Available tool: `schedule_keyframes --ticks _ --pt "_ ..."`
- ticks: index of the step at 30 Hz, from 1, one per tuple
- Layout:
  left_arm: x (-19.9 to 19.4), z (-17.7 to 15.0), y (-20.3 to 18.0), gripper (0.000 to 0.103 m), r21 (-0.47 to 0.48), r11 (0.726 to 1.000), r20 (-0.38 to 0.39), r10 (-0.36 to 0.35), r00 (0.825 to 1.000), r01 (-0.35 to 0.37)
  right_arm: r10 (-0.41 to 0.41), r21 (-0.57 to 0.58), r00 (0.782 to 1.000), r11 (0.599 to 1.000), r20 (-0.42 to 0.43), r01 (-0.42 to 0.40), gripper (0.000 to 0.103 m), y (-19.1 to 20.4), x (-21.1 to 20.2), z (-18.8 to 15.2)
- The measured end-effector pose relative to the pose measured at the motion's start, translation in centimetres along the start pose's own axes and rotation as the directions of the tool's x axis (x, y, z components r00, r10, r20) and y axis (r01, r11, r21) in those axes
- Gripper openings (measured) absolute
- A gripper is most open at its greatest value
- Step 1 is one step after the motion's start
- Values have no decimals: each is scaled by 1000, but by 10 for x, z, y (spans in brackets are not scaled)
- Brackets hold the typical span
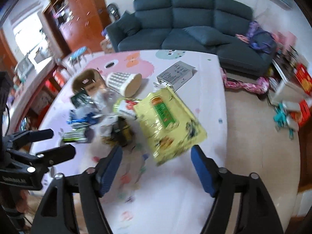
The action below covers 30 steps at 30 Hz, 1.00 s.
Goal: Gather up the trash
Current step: 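Grasp the yellow-green snack bag with the right tool while the left grasps the white tissue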
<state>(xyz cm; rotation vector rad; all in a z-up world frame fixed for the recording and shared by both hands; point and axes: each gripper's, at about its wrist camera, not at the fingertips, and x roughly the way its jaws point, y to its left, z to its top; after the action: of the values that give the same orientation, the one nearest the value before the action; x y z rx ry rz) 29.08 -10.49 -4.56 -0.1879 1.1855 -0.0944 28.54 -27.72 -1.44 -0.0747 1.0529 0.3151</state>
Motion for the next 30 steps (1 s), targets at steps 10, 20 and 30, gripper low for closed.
schedule_keyframes --ticks 10,20,30 --pt "65 34 -3 99 -102 993 -93 55 994 -64 103 -117 981 985 -166 -124 83 -19 96 61" --pt "92 40 5 99 -165 984 -140 51 989 -74 195 -169 933 952 -302 -253 83 -30 143 90" --pt "96 47 2 94 -150 987 -158 42 987 -66 264 -107 887 939 -378 -325 42 -30 147 95"
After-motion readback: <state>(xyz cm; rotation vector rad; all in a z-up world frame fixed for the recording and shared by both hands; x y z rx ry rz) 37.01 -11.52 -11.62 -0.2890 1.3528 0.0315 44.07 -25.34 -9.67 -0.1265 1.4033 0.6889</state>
